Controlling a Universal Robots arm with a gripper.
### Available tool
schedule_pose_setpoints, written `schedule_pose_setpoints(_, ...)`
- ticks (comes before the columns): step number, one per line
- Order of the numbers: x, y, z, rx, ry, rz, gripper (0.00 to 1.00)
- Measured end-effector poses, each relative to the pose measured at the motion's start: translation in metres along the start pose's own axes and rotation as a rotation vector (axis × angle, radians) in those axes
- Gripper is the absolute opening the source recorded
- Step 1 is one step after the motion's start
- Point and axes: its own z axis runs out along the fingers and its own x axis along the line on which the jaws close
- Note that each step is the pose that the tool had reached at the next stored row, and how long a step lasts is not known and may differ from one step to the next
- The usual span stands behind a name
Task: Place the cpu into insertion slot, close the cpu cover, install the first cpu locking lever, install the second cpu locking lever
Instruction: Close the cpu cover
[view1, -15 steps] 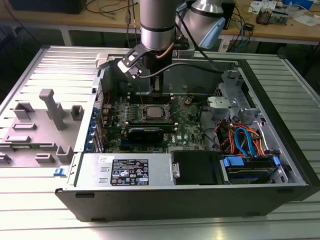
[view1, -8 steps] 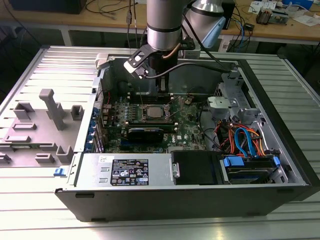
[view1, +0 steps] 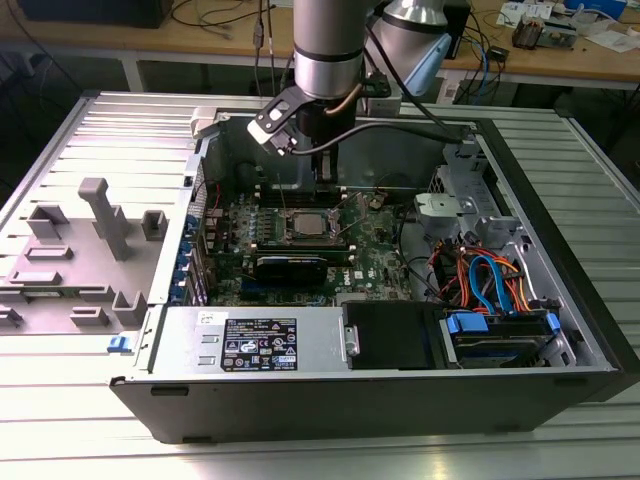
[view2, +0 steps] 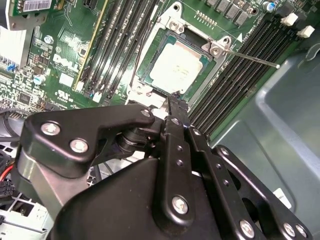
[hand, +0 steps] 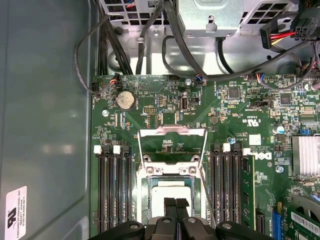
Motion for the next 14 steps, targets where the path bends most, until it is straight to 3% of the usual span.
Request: schedule_pose_setpoints(14,0.0,0.0015,-0.001,0.0001,-0.0001,0.0,0.11)
